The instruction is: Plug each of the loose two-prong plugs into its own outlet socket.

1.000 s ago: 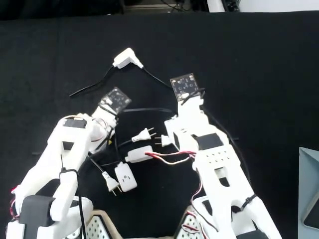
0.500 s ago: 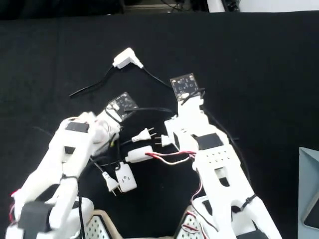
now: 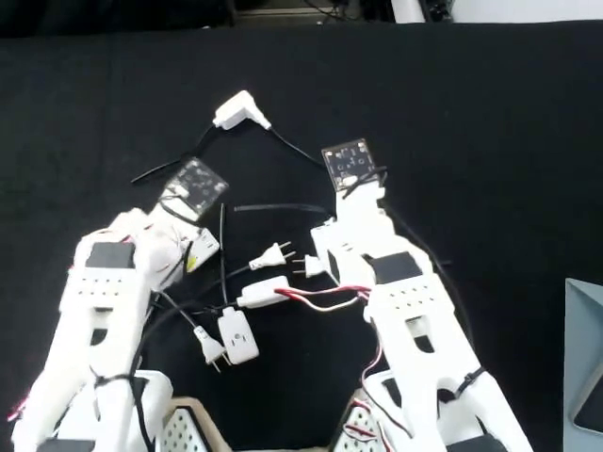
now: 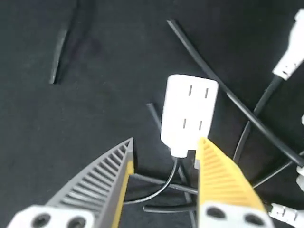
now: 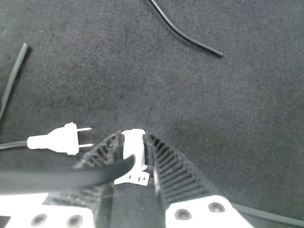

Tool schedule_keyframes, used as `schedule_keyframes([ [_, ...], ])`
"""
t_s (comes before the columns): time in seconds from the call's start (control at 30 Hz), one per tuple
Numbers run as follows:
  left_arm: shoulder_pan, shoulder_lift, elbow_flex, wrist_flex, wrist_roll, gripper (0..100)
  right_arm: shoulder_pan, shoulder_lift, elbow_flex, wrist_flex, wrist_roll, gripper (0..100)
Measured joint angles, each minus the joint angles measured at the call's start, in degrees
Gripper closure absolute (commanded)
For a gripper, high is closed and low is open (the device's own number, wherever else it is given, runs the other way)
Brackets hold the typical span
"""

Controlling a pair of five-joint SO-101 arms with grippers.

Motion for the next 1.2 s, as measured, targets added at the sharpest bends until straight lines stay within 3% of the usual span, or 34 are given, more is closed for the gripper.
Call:
schedule_keyframes([
  [0.3, -0.7, -3.6, 0.35, 0.18, 1.93, 78, 0.0, 0.0, 0.0, 0.0, 0.0, 98.5],
  [0.53, -2.37, 2.11, 6.59, -11.78, 5.27, 78, 0.0, 0.0, 0.0, 0.0, 0.0, 98.5],
  [0.87, -5.27, 15.12, 5.89, -20.92, 5.98, 79, 0.0, 0.0, 0.0, 0.0, 0.0, 98.5],
  [1.07, -5.71, 17.05, 3.87, -20.48, 8.53, 78, 0.0, 0.0, 0.0, 0.0, 0.0, 98.5],
  [1.2, -5.45, 13.98, 1.41, -14.68, 9.76, 78, 0.0, 0.0, 0.0, 0.0, 0.0, 98.5],
])
